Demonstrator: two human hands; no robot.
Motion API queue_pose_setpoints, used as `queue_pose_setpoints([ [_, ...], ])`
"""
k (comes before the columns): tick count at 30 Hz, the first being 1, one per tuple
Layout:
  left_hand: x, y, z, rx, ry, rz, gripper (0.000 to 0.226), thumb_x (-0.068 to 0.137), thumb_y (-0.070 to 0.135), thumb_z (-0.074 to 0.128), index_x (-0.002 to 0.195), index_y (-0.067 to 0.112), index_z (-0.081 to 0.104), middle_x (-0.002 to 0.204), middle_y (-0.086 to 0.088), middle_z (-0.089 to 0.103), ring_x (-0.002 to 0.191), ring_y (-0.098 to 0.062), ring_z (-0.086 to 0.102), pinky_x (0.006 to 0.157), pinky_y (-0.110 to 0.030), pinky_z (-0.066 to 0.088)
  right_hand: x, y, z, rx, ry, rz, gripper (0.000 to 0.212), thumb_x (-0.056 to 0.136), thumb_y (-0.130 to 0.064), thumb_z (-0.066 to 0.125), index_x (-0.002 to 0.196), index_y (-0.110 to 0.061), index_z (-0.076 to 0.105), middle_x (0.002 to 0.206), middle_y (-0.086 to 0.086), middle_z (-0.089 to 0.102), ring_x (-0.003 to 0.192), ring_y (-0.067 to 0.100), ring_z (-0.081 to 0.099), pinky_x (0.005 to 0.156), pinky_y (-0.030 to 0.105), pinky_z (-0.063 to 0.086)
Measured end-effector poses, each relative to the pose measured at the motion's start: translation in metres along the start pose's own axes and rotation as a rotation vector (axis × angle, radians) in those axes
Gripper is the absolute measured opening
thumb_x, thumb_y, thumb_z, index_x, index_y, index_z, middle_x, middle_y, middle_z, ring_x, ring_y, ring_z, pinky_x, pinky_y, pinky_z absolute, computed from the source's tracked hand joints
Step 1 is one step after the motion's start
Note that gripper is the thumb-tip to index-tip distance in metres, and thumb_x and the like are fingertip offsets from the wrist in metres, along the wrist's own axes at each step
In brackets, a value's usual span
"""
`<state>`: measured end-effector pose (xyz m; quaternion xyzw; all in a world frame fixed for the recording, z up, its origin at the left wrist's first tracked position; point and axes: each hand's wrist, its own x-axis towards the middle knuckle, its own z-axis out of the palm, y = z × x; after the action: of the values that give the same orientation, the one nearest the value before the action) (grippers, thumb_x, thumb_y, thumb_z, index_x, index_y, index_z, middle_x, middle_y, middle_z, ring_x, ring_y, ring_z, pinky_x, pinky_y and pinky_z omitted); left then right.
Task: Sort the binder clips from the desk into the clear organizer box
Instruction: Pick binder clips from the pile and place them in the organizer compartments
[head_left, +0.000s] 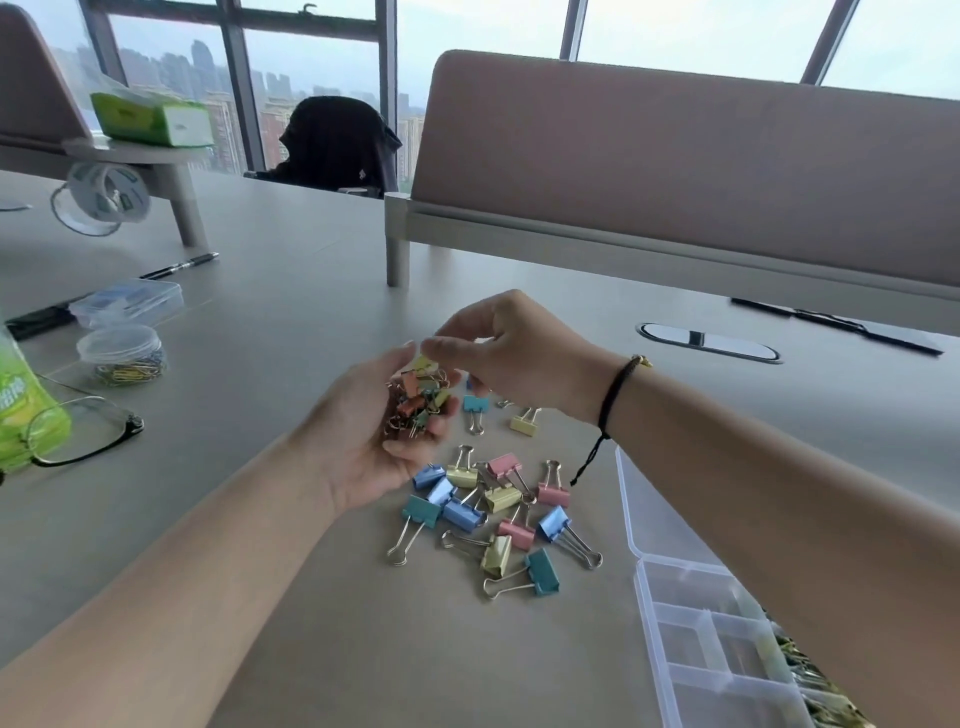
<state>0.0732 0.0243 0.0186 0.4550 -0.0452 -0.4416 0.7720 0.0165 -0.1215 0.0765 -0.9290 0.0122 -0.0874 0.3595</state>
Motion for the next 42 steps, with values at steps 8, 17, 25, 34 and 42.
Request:
queue_pose_setpoints([
  [8,0.004,0.008,-0.009,-0.182,0.119,0.041,0.027,0.093,0.036,0.054,0.081,0.012,0.056,0.064,-0.004,0.052,0.04,-0.009,0.045,0.025,-0.013,0.023,0.007,0.06,-0.024,-0.363,0.002,0.229,0.029,0.095,-0.034,0.062,0.121,-0.024,0.066,0.118,-0.002,0.068,0.099,0.015,0.061,0.08,0.023,0.045],
  [17,0.006,0.008,-0.013,-0.186,0.159,0.064,0.031,0.093,0.042,0.053,0.079,0.014,0.056,0.064,-0.003,0.053,0.042,-0.008,0.043,0.026,-0.013,0.023,-0.006,0.082,-0.013,-0.38,-0.114,0.206,0.024,0.087,-0.042,0.07,0.104,-0.026,0.073,0.102,-0.005,0.068,0.091,0.014,0.062,0.069,0.021,0.047],
  [25,0.005,0.008,-0.011,-0.155,0.183,0.085,0.033,0.093,0.042,0.053,0.076,0.014,0.056,0.063,-0.003,0.052,0.042,-0.009,0.043,0.027,-0.011,0.021,0.004,0.075,0.0,-0.234,-0.096,0.23,0.008,0.082,-0.028,0.077,0.088,-0.022,0.08,0.084,-0.003,0.074,0.069,0.007,0.063,0.061,0.023,0.055],
  [34,0.001,0.005,-0.006,-0.083,0.149,0.096,0.028,0.095,0.032,0.049,0.081,0.01,0.06,0.066,-0.008,0.059,0.043,-0.012,0.049,0.03,-0.009,0.021,0.005,0.058,-0.006,-0.343,-0.239,0.253,0.019,0.088,-0.015,0.062,0.091,-0.027,0.076,0.064,0.001,0.07,0.05,0.005,0.058,0.05,0.015,0.045],
  [42,0.0,0.004,-0.005,-0.086,0.141,0.088,0.027,0.095,0.031,0.049,0.085,0.009,0.061,0.068,-0.008,0.059,0.044,-0.012,0.049,0.028,-0.011,0.022,0.001,0.061,-0.006,-0.251,-0.229,0.259,0.016,0.077,-0.022,0.081,0.092,-0.017,0.078,0.07,0.004,0.074,0.045,0.002,0.057,0.045,0.015,0.043],
])
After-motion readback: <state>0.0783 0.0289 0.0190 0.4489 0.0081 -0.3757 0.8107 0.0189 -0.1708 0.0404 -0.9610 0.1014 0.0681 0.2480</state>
